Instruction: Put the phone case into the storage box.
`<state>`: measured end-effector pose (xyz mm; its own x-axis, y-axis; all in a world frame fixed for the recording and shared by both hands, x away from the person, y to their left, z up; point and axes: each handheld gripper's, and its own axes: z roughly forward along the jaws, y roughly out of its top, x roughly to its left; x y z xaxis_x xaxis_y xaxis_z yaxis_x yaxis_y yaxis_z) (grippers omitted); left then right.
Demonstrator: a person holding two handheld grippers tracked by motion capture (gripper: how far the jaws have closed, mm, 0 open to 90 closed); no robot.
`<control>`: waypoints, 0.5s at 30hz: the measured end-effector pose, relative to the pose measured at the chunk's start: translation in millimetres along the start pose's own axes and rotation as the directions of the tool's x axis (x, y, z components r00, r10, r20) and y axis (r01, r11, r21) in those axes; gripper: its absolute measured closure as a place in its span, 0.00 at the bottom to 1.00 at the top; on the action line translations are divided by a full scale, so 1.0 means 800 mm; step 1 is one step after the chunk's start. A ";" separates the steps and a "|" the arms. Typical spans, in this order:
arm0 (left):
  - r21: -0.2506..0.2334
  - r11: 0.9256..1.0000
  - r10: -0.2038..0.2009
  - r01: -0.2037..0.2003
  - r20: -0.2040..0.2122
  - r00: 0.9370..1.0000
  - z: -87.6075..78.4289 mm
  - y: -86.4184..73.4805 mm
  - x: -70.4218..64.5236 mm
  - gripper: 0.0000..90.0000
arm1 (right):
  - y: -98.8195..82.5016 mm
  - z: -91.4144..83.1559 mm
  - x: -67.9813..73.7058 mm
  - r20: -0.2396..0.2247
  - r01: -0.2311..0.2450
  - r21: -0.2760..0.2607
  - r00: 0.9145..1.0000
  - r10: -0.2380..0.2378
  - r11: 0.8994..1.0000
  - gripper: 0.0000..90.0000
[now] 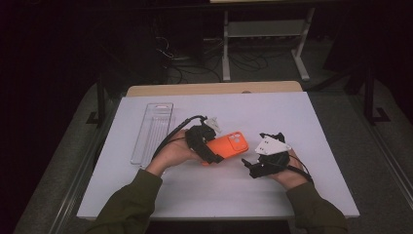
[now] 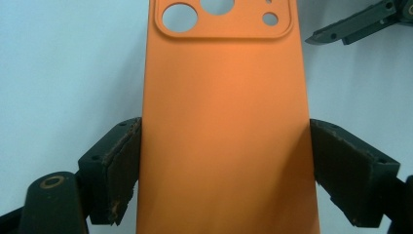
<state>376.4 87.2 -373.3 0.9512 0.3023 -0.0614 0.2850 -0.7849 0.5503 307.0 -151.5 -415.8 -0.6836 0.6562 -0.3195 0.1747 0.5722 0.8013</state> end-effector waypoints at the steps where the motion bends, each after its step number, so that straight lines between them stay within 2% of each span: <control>1: 0.000 1.000 0.001 -0.001 -0.001 1.000 0.000 0.000 0.000 0.18 | 0.000 0.000 0.001 0.006 0.008 0.001 1.000 -0.008 1.000 0.00; 8: 0.001 1.000 -0.001 0.001 0.001 1.000 0.000 0.000 0.000 0.18 | 0.002 0.001 0.007 0.038 0.071 0.011 0.997 -0.071 0.997 0.00; 15: -0.004 1.000 -0.007 0.007 0.002 1.000 0.001 -0.001 0.000 0.18 | 0.002 0.001 0.010 0.065 0.104 0.012 0.992 -0.104 0.995 0.00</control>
<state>376.0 87.1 -374.2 0.9493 0.3072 -0.0667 0.2915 -0.7807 0.5527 302.2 -145.1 -417.1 -0.6508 0.6235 -0.4334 0.1114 0.6430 0.7578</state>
